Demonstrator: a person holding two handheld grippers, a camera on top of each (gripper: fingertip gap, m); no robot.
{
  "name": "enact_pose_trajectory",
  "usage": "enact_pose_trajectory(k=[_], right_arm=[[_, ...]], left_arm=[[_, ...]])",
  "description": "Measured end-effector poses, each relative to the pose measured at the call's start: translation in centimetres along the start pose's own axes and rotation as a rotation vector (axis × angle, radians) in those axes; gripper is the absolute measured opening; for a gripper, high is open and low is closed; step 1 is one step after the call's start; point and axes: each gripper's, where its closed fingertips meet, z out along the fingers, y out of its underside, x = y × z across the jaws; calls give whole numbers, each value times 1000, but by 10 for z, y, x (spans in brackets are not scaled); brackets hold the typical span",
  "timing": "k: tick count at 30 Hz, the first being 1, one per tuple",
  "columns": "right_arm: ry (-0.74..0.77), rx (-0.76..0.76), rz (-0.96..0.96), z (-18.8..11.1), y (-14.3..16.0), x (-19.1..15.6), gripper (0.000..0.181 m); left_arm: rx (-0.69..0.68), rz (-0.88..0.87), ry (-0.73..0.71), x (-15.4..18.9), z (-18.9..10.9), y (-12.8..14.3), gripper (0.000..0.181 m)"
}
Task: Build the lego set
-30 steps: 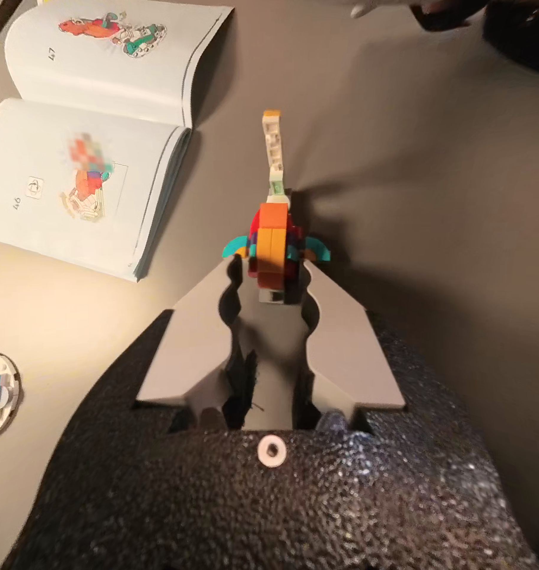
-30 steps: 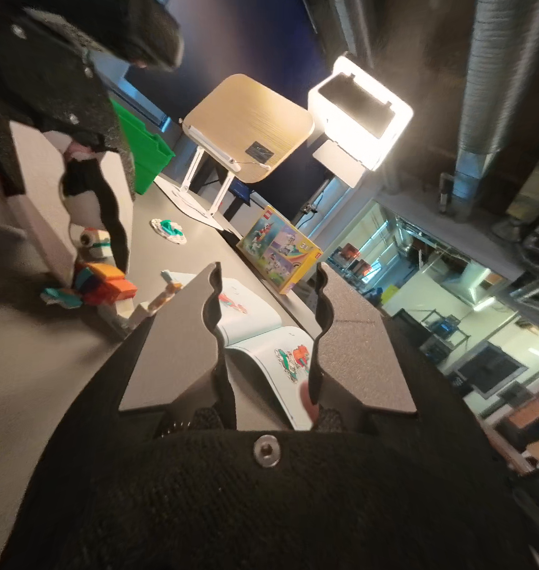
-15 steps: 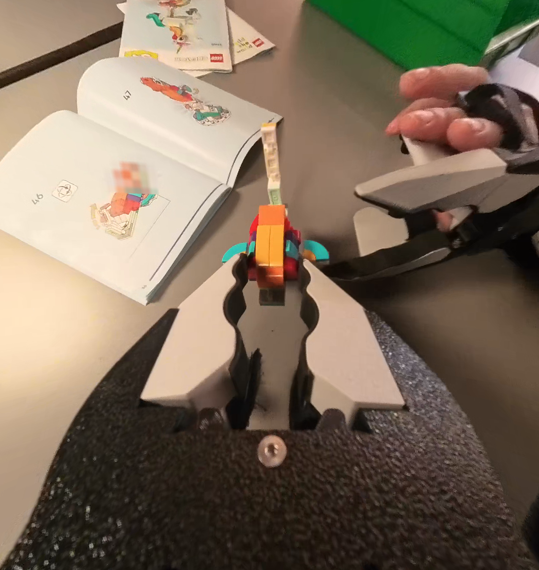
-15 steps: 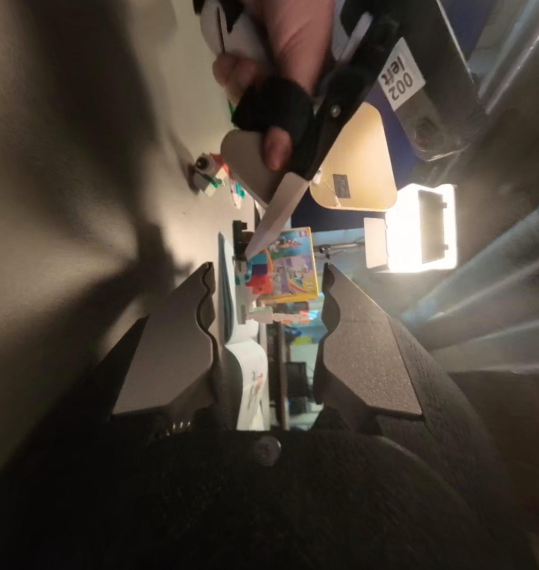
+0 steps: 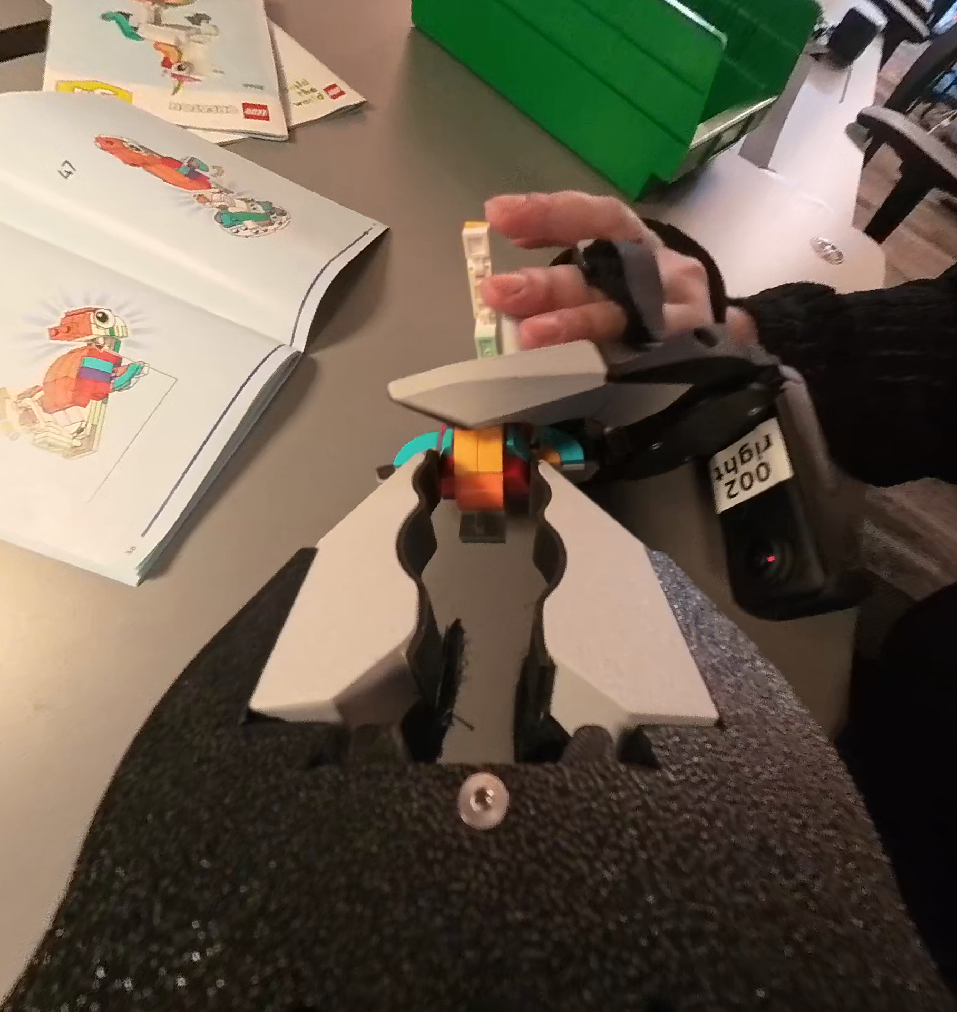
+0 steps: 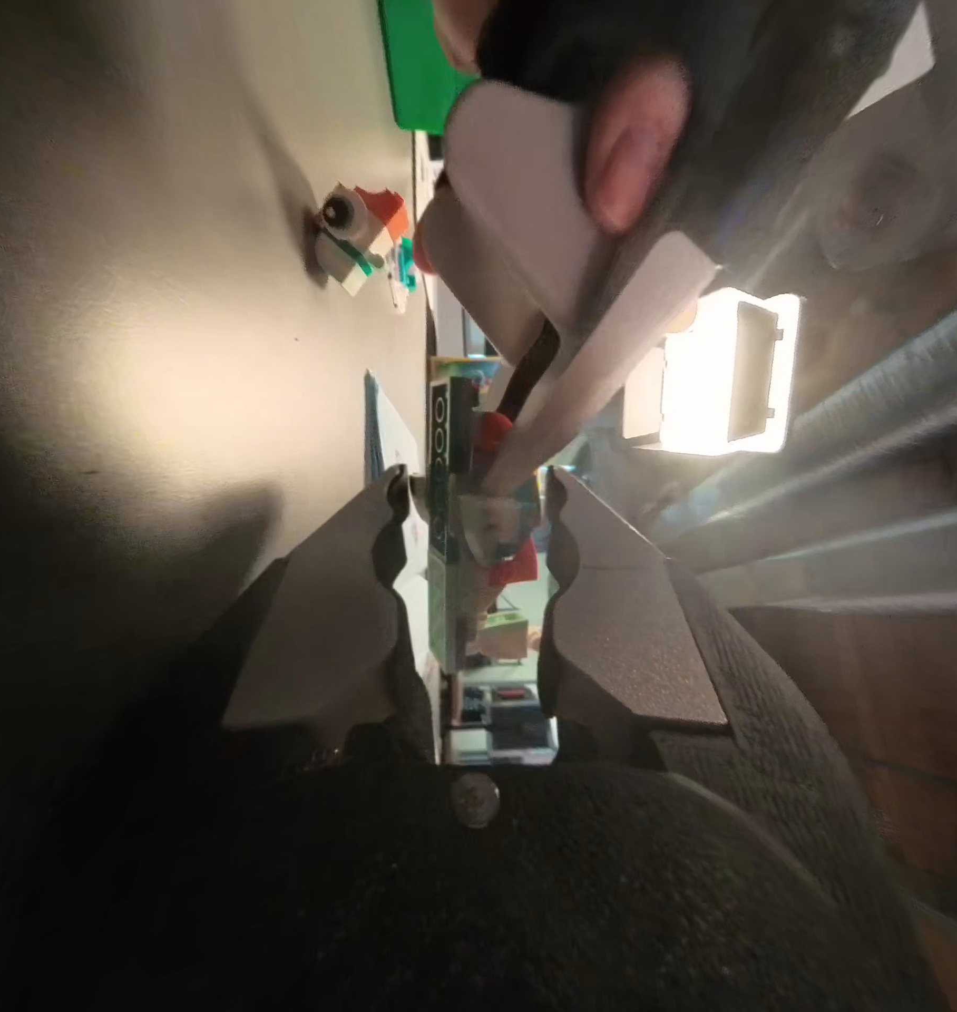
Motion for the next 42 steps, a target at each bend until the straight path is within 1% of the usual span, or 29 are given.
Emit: enact_pose_trajectory(k=[1, 5, 6, 7, 8, 9, 11, 13, 14, 16, 19, 20, 22, 24, 25, 28, 32, 34, 35, 38, 42], right_arm=[[7, -17, -24, 2, 2, 0, 44], [6, -17, -4, 4, 1, 0, 43], [-5, -19, 8, 4, 2, -1, 43], [-13, -28, 16, 4, 4, -2, 43], [-14, -38, 23, 4, 7, -2, 43], [-13, -41, 37, 5, 8, -1, 43], [-12, -25, 63, 7, 5, 1, 43], [-7, -6, 61, 13, 2, 2, 43], [-9, 5, 57, 17, -1, 1, 43], [-11, 29, 44, 25, -5, 0, 43], [-10, 62, 26, 36, -11, -1, 43], [-11, 69, 23, 38, -12, -1, 43], [-19, 82, 25, 40, -13, -3, 43], [-29, 99, 39, 41, -14, -4, 43], [-31, 102, 41, 42, -14, -4, 43], [-44, 96, 27, 44, -11, -7, 43], [-43, 93, 10, 47, -9, -8, 43], [-39, 92, -2, 49, -9, -7, 43], [-36, 91, -9, 51, -9, -7, 43], [-32, 91, -35, 56, -9, -7, 43], [-14, 55, -88, 67, -6, -5, 43]], left_arm=[[4, 1, 1, 0, 0, -1, 30], [40, 23, -5, 1, -6, -3, 30], [57, 35, 5, 6, -12, -4, 36], [74, 48, -7, 8, -21, -5, 53], [94, 71, -51, 5, -32, -4, 65], [114, 103, -118, -3, -44, -3, 70], [125, 151, -282, -26, -68, 8, 71], [85, 140, -396, -51, -84, 28, 70], [55, 102, -398, -57, -87, 39, 71], [39, 8, -336, -61, -85, 54, 73], [37, -62, -256, -63, -76, 62, 71], [27, -51, -249, -65, -73, 64, 69], [-8, 28, -220, -66, -65, 68, 58], [-82, 86, -204, -69, -55, 77, 51], [-82, 117, -203, -69, -52, 75, 44], [-90, 136, -204, -73, -49, 73, 36], [-78, 103, -188, -74, -50, 72, 36], [-74, 86, -186, -76, -50, 71, 33], [-74, 82, -186, -76, -50, 71, 25], [-77, 83, -194, -76, -49, 71, 22], [-104, 39, -255, -75, -48, 70, 22]])
